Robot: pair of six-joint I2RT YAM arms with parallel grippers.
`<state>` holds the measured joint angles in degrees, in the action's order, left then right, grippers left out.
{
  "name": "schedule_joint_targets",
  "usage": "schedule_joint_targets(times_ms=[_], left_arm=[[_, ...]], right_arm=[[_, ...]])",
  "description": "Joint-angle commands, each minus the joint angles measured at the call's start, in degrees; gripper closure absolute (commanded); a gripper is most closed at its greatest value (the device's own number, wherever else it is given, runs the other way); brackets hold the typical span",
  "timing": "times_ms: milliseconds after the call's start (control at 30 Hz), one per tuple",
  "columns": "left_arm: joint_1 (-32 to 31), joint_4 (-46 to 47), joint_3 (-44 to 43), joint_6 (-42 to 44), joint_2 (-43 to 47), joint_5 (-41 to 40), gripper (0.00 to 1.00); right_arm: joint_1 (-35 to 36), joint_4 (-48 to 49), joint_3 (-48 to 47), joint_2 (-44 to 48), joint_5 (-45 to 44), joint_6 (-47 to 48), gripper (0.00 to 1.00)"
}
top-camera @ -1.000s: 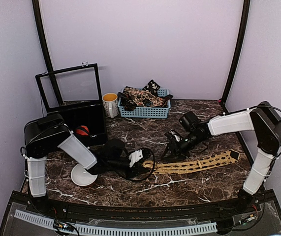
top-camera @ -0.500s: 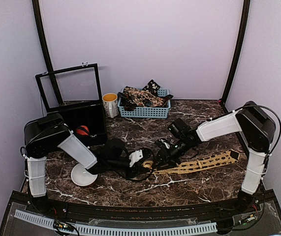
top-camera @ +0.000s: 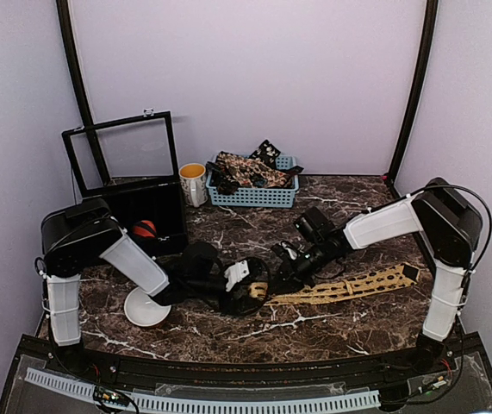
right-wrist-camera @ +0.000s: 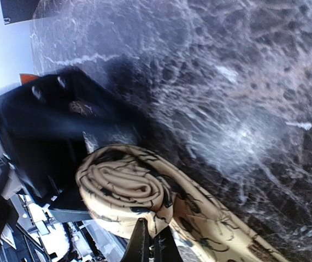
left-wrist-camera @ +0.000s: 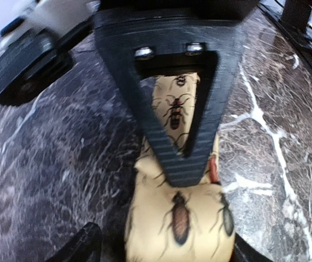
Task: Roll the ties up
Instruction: Roll the tie at the center of the board.
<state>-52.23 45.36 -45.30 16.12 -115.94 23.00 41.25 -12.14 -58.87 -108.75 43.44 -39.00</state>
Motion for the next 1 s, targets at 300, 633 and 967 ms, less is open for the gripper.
schedule_joint_targets(times_ms=[300,633,967], left_arm=[[1.32,5.92,8.27,-16.87,12.58,-7.34,0.01],[1.60,12.83,3.15,-6.44,1.03,10.08,0.08],[0.85,16.07,-1.92,-3.81,-6.43,11.57,0.32]], right_arm=[[-2.27,-2.29,5.18,-2.37,-5.06,6.18,1.00],[-3.15,-3.09,5.08,-3.62,-5.10,8.05,1.00],[-3.20,-2.81,4.17,-4.18,-4.72,7.82,1.00]])
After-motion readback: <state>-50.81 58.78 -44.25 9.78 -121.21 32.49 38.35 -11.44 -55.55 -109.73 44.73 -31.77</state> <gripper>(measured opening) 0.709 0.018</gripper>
